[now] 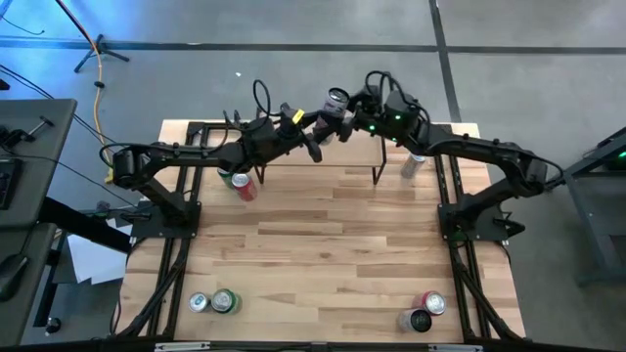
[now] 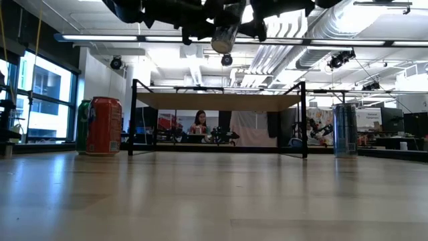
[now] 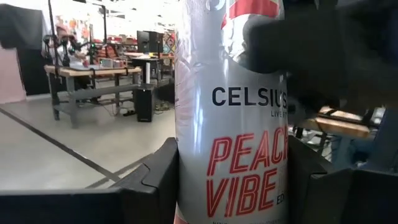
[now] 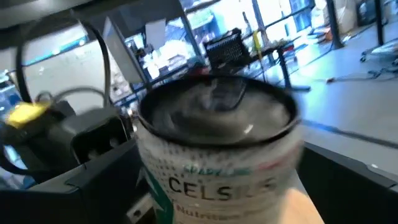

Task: Place canned beverage on shelf
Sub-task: Put the top white pink soda can on the shelf

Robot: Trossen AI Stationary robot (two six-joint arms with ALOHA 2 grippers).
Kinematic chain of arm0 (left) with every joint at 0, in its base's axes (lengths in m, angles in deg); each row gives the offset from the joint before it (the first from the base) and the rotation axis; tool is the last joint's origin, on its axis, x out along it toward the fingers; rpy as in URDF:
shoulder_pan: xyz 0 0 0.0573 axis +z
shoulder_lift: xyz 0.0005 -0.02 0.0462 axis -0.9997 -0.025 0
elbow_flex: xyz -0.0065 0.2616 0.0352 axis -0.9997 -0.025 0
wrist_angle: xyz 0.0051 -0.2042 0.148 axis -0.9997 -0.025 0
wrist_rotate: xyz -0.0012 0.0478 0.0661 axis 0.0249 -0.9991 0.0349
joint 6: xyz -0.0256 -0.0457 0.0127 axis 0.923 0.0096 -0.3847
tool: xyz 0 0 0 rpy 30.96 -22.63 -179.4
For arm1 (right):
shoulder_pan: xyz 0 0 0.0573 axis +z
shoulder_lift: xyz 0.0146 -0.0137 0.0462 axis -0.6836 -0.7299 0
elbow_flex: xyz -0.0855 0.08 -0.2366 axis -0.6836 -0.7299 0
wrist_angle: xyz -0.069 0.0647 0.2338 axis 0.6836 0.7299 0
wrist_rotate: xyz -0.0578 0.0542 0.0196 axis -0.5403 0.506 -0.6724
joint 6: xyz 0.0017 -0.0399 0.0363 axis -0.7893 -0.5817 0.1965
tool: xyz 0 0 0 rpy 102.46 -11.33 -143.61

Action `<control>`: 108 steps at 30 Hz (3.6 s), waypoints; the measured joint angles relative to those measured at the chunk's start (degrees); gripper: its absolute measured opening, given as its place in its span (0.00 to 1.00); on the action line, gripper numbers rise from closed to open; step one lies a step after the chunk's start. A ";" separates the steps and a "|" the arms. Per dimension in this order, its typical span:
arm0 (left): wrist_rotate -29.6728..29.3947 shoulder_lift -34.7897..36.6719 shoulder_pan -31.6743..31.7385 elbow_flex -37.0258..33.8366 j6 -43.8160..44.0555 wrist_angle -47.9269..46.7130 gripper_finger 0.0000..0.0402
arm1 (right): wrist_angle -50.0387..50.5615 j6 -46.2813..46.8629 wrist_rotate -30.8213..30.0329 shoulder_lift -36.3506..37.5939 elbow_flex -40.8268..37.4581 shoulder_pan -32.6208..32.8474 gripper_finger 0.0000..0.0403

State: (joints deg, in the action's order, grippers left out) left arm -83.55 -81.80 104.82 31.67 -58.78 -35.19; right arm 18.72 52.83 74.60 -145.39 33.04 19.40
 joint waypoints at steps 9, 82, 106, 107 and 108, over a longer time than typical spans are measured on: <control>-0.93 0.00 0.07 0.00 -1.32 -0.48 0.47 | 0.03 0.67 -0.90 -1.46 1.72 0.22 0.84; 4.73 24.30 1.66 0.00 9.55 -24.41 0.65 | 11.91 -28.68 29.73 0.31 -7.33 -28.39 0.68; 4.75 24.30 1.66 0.00 10.95 -24.38 0.65 | 13.56 -27.24 23.15 0.29 -7.37 -28.37 0.69; 4.77 24.30 1.66 0.00 10.95 -24.37 0.65 | 13.67 -27.47 23.16 0.29 -7.37 -28.37 0.69; 5.05 24.30 1.65 0.00 10.95 -24.38 0.65 | 13.90 -27.54 23.16 0.29 -7.37 -28.37 0.69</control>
State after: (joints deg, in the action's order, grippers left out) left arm -78.51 -57.50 106.47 31.67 -47.82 -59.58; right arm 32.62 25.30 97.76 -145.10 25.67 -8.97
